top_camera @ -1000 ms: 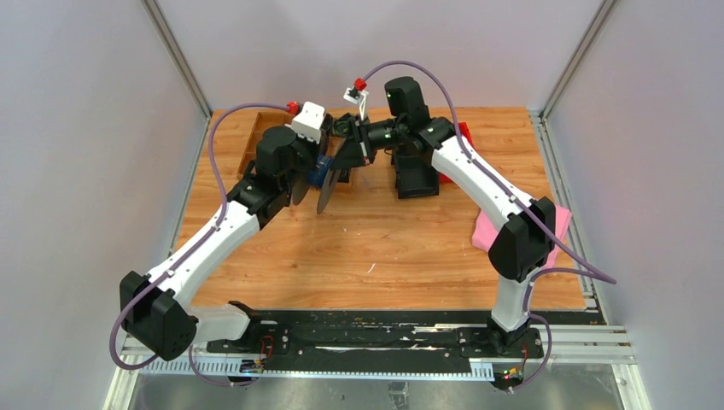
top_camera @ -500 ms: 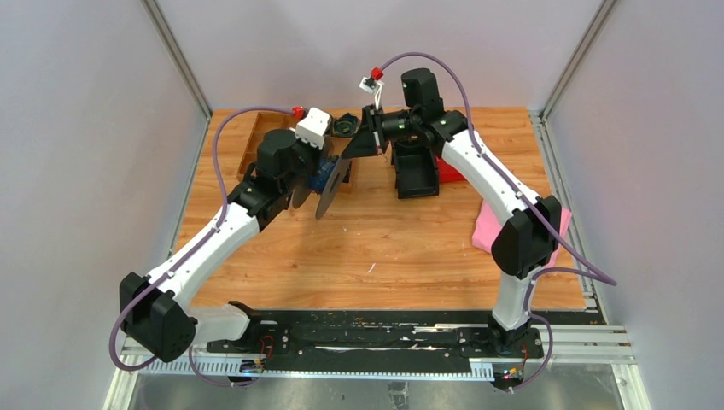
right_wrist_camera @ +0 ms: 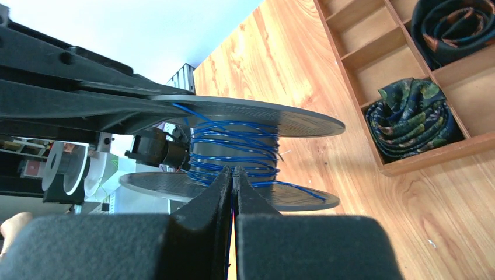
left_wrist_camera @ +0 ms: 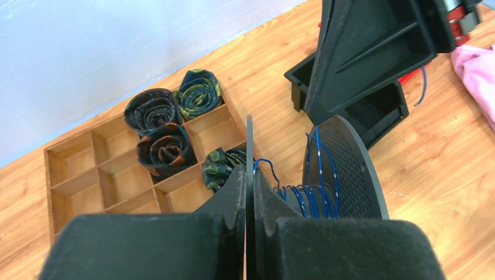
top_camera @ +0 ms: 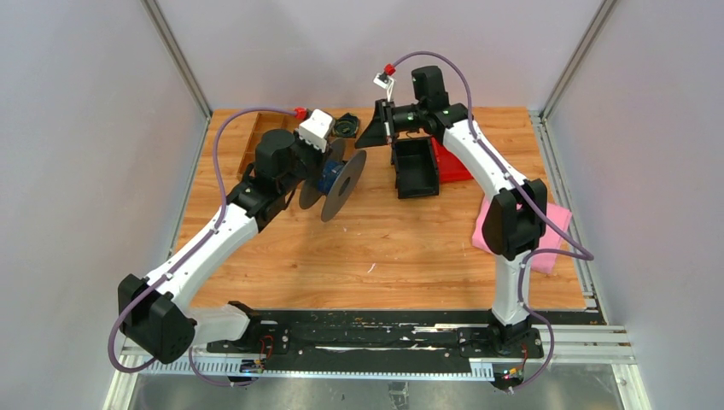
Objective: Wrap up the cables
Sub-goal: Wrap the cable around the cable reel.
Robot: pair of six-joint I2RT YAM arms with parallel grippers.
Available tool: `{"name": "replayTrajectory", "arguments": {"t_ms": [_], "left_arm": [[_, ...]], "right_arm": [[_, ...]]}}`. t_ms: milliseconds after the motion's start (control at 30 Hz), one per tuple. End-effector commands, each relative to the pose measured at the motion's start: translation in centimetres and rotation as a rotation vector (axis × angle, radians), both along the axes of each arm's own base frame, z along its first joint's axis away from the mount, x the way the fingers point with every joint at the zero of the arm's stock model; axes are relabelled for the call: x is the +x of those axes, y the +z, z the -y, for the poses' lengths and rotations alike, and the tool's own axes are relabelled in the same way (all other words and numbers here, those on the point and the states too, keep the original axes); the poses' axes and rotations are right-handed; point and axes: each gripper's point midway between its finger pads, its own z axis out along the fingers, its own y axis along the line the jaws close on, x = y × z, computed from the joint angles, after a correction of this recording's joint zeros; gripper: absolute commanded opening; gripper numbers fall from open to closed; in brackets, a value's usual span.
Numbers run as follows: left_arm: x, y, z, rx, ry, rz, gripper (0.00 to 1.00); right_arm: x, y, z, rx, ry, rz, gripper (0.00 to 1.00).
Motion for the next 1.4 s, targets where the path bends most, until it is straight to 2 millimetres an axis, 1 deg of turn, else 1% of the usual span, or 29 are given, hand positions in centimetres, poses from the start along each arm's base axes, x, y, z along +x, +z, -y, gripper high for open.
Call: {"name": "replayTrajectory", "arguments": {"t_ms": [0, 267, 400, 567, 767, 967, 1133, 1233, 1367], "left_arm": [[-1.2, 2.2, 0.8, -0.054, -0.053, 0.017, 0.0], [-1.5, 2.9, 1.2, -0.096, -0.078, 0.001, 0.0], [-1.7, 3.4, 1.4, -0.121, -0.092, -0.006, 0.0], [-1.8, 4.0, 1.4, -0.137, -0.101, -0.008, 0.0], [-2.0, 4.3, 1.5, -0.157, -0.114, -0.014, 0.0], [-2.0, 5.0, 1.6, -0.182, -0.124, -0.019, 0.0], [-1.9, 5.7, 1.4, -0.214, -0.124, -0.027, 0.0], [-1.8, 5.9, 1.2, -0.237, -0.114, -0.038, 0.0], [-1.5, 6.3, 1.1, -0.279, -0.105, -0.058, 0.0]], "right_arm": [[2.5, 0.4, 1.9, 0.029, -0.021, 0.064, 0.01], [3.4, -3.0, 3.4, 0.011, -0.014, 0.044, 0.01], [3.7, -4.9, 3.9, -0.003, -0.015, 0.014, 0.01], [3.6, -6.4, 4.4, -0.02, -0.012, 0.018, 0.03], [3.5, -8.1, 5.4, -0.054, -0.009, 0.05, 0.04], [3.0, -9.9, 5.8, -0.084, 0.006, 0.082, 0.04], [2.3, -11.1, 6.3, -0.107, 0.019, 0.113, 0.05], [1.6, -11.6, 6.4, -0.112, 0.031, 0.114, 0.05], [0.3, -12.5, 5.9, -0.119, 0.048, 0.092, 0.05]]}}
